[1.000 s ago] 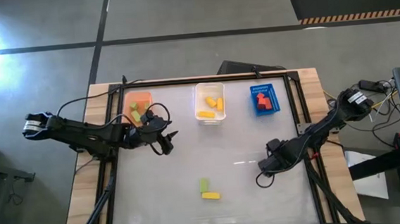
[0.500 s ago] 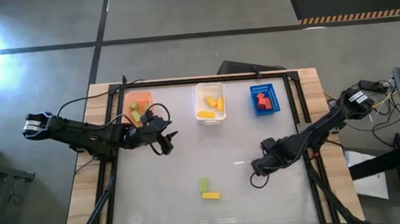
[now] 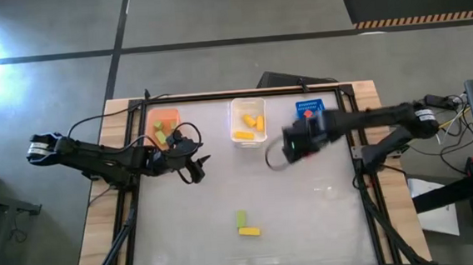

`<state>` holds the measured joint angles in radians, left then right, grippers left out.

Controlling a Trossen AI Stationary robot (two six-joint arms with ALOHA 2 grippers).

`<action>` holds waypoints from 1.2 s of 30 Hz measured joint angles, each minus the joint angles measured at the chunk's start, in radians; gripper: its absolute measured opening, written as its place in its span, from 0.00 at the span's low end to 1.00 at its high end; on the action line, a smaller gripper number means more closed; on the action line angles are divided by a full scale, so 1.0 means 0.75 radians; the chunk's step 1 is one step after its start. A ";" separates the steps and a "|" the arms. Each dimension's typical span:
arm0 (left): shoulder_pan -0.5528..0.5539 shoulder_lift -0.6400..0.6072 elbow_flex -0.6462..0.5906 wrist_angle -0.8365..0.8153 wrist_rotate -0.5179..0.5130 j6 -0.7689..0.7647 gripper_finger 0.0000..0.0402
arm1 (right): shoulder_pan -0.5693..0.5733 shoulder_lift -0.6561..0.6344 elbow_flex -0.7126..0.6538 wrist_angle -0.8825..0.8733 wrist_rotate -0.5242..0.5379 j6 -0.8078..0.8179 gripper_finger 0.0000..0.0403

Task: Sort & place blocks by color
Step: Put the orange block into the blue bin

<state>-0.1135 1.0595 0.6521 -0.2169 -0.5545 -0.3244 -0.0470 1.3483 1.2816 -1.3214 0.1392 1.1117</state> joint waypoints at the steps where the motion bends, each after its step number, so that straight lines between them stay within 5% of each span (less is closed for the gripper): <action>1: 0.000 -0.001 0.000 0.000 0.000 0.000 0.53 | -0.067 0.000 0.011 -0.002 -0.001 -0.070 0.29; 10: 0.000 -0.001 0.002 0.002 -0.001 0.000 0.53 | -0.650 0.003 0.016 -0.003 -0.020 -0.564 0.29; 16: 0.000 -0.002 0.002 0.005 -0.003 0.009 0.53 | -0.911 0.014 0.014 0.071 -0.020 -0.748 0.29; 36: 0.000 0.000 -0.003 0.048 -0.004 0.033 0.53 | -1.116 0.290 0.007 0.161 -0.022 -1.032 0.29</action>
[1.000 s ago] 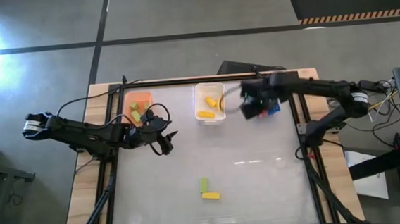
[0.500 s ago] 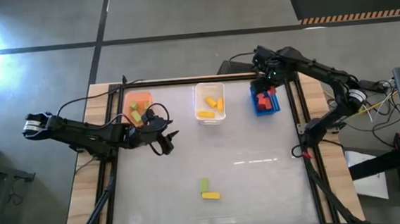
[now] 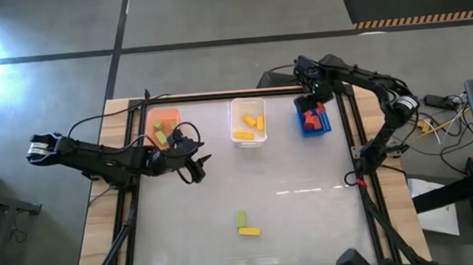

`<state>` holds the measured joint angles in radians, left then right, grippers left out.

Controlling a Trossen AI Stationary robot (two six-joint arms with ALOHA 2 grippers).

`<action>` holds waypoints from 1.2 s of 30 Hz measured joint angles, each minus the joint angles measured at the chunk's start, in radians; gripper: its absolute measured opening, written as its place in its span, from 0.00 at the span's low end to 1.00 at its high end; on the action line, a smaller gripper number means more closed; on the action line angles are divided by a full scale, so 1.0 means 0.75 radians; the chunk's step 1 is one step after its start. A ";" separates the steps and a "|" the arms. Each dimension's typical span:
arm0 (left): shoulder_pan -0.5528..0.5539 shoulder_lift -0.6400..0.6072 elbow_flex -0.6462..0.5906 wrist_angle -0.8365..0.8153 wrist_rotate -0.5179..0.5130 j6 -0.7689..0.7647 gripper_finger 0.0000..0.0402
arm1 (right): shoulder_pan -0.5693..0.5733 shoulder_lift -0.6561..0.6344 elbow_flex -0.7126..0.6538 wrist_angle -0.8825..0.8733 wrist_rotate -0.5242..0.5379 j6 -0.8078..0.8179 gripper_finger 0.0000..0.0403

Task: Sort & place blocks by color
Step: Put the orange block into the blue bin, then put the green block into the orange bin

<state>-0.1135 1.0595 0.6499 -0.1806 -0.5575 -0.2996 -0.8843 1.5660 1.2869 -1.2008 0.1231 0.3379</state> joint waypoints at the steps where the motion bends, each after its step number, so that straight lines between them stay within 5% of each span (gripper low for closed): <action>1: 0.000 0.000 0.001 0.000 0.000 0.000 0.53 | -0.001 0.006 0.000 0.020 0.001 -0.001 0.29; 15: -0.001 0.000 -0.002 0.000 0.000 0.000 0.53 | -0.008 0.126 -0.001 0.047 0.009 0.033 0.29; 21: -0.001 0.000 0.000 0.002 0.000 0.001 0.53 | -0.008 0.131 -0.001 0.047 0.012 0.039 0.50; 24: 0.000 0.000 -0.001 0.001 0.000 0.001 0.53 | -0.008 0.123 -0.001 0.047 0.013 0.039 0.53; 36: 0.000 0.000 0.000 0.001 0.000 0.000 0.53 | 0.013 -0.031 -0.001 0.026 0.015 0.083 0.39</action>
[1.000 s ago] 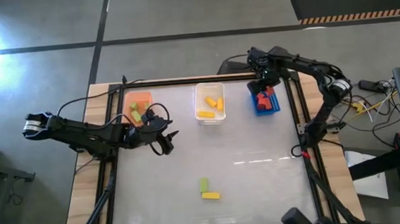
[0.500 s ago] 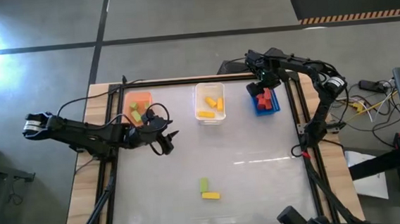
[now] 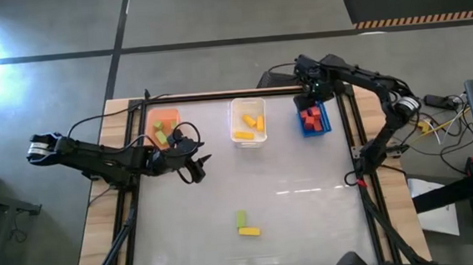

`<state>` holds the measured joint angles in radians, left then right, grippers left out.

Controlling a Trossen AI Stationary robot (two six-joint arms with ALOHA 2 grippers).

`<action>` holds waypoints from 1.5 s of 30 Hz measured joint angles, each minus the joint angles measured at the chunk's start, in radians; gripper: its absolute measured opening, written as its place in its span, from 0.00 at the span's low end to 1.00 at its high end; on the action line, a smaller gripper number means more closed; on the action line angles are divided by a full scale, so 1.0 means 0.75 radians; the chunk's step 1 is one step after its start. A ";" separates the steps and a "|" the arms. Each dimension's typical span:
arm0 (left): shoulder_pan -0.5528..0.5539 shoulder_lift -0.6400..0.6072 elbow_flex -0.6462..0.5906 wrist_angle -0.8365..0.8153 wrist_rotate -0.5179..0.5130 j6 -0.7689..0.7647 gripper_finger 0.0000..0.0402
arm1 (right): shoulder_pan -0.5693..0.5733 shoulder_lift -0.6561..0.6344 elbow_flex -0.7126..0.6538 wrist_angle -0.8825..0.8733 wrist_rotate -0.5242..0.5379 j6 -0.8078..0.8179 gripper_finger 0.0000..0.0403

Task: Sort & place blocks by color
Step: Put the green block into the orange bin

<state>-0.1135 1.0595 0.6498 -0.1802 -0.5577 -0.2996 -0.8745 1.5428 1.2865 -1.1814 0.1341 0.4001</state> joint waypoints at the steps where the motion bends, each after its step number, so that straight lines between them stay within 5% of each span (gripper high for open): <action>1: -0.001 0.000 0.000 -0.001 0.000 0.000 0.53 | 0.014 -0.027 0.000 0.000 0.000 0.004 0.37; 8: 0.000 0.000 0.003 0.003 0.000 -0.001 0.53 | 0.239 -0.221 0.000 0.018 0.078 0.105 0.27; 17: 0.000 0.000 0.002 0.032 0.000 -0.003 0.53 | 0.796 -0.399 -0.153 0.253 0.356 0.252 0.15; 23: 0.000 0.000 0.005 0.044 0.001 -0.012 0.53 | 1.195 -0.444 -0.521 0.928 0.468 0.186 0.09; 28: -0.020 -0.001 0.005 0.126 0.053 -0.083 0.53 | 1.439 -0.377 -0.826 1.672 0.479 -0.095 0.06; 33: -0.102 0.024 0.006 0.210 0.060 -0.083 0.53 | 1.551 -0.331 -0.943 2.116 0.474 -0.424 0.04; 45: -0.384 0.148 0.017 0.464 0.063 -0.120 0.53 | 1.579 -0.353 -0.989 2.296 0.321 -0.670 0.02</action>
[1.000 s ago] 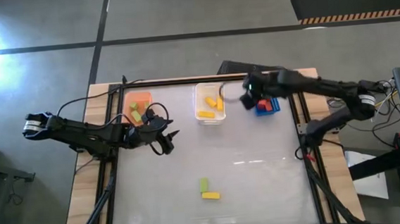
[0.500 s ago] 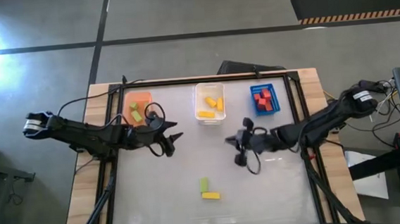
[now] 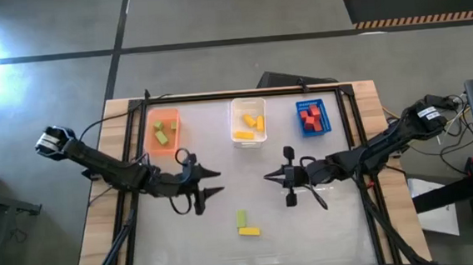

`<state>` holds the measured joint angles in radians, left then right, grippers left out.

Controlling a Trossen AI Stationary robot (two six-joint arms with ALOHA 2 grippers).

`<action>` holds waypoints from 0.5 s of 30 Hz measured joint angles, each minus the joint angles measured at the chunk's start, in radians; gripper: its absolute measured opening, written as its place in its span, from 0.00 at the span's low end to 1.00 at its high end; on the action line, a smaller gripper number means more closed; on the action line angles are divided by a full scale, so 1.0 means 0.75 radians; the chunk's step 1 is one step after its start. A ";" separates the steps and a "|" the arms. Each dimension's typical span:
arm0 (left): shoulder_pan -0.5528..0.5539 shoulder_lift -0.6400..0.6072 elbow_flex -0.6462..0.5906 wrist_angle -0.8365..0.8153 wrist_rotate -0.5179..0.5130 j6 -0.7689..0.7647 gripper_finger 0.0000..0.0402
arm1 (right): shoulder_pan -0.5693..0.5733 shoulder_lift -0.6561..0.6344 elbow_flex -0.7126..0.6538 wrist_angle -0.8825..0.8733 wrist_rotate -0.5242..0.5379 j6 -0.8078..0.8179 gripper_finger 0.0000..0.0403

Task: Sort & place blocks by color
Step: Put the green block into the orange bin

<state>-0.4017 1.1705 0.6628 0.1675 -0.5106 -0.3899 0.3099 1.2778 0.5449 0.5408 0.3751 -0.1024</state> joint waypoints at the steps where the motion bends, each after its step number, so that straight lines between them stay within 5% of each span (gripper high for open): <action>1: -0.014 0.015 0.006 0.015 0.000 -0.008 0.53 | 0.000 0.000 -0.011 0.021 -0.016 -0.022 0.02; 9: -0.051 0.122 0.102 0.046 -0.001 -0.022 0.53 | -0.067 -0.044 -0.066 0.064 -0.028 -0.134 0.02; 15: -0.049 0.185 0.194 0.044 -0.002 0.040 0.53 | -0.233 -0.086 -0.080 0.072 -0.292 -0.154 0.02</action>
<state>-0.4386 1.3094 0.8079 0.2008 -0.5117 -0.3603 0.1354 1.2136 0.4850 0.5948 0.1558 -0.2181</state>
